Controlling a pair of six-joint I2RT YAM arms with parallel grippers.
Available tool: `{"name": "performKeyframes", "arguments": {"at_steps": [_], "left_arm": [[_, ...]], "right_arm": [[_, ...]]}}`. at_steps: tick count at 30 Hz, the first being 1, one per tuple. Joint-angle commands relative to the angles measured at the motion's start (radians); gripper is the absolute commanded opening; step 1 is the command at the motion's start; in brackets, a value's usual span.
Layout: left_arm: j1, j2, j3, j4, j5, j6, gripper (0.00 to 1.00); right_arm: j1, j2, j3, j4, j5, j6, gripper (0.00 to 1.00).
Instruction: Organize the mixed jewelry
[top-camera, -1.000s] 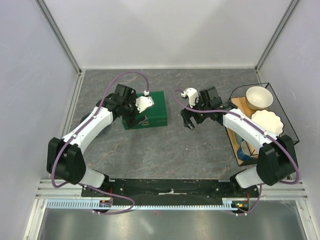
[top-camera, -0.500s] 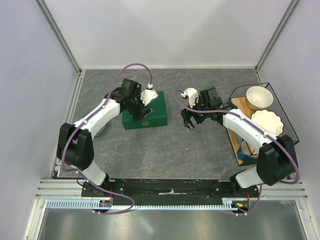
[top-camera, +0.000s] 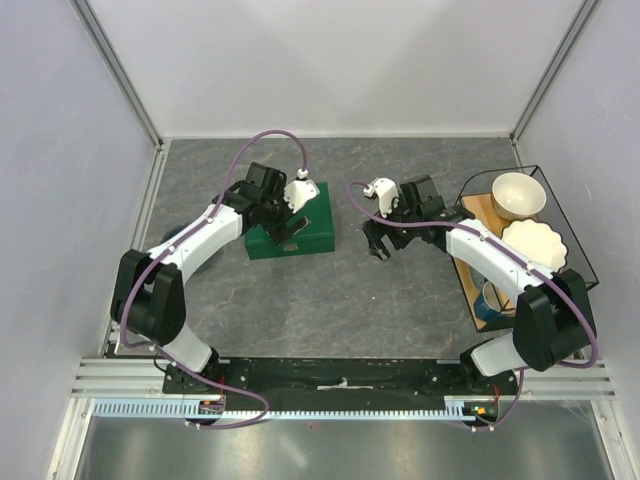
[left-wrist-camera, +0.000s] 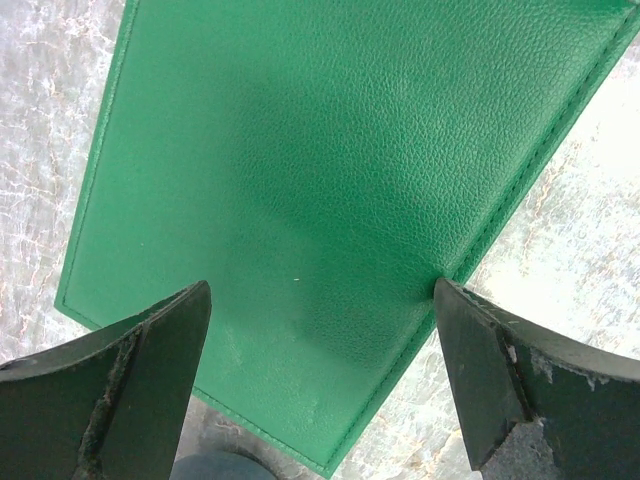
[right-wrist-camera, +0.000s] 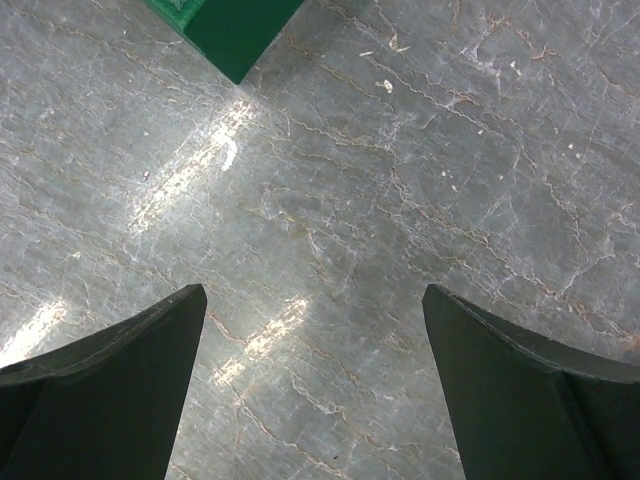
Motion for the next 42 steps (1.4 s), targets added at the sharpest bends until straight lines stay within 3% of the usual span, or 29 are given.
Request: {"name": "performKeyframes", "arguments": {"at_steps": [1, 13, 17, 24, 30, 35, 42], "left_arm": [[-0.014, -0.084, -0.001, 0.095, -0.029, -0.078, 0.99], [0.003, -0.305, 0.077, 0.089, -0.129, -0.34, 0.99], [0.069, -0.349, 0.125, 0.1, -0.177, -0.417, 0.99], [0.264, -0.412, 0.212, 0.119, -0.074, -0.556, 0.99], [0.335, -0.411, 0.313, 0.097, -0.06, -0.563, 0.99], [0.348, -0.388, 0.355, 0.089, 0.02, -0.607, 0.99], [0.35, -0.385, 0.385, 0.12, -0.003, -0.636, 0.99]], "right_arm": [[-0.007, -0.021, -0.003, 0.038, 0.01, 0.003, 0.98], [-0.007, -0.06, 0.113, 0.046, 0.214, 0.013, 0.98], [-0.007, -0.083, 0.222, 0.038, 0.334, 0.02, 0.98], [-0.019, -0.083, 0.461, 0.027, 0.556, 0.08, 0.98], [-0.085, -0.042, 0.646, -0.031, 0.458, 0.092, 0.98], [-0.088, -0.047, 0.689, 0.006, 0.54, 0.109, 0.98], [-0.088, -0.066, 0.721, 0.047, 0.6, 0.129, 0.98]]}}
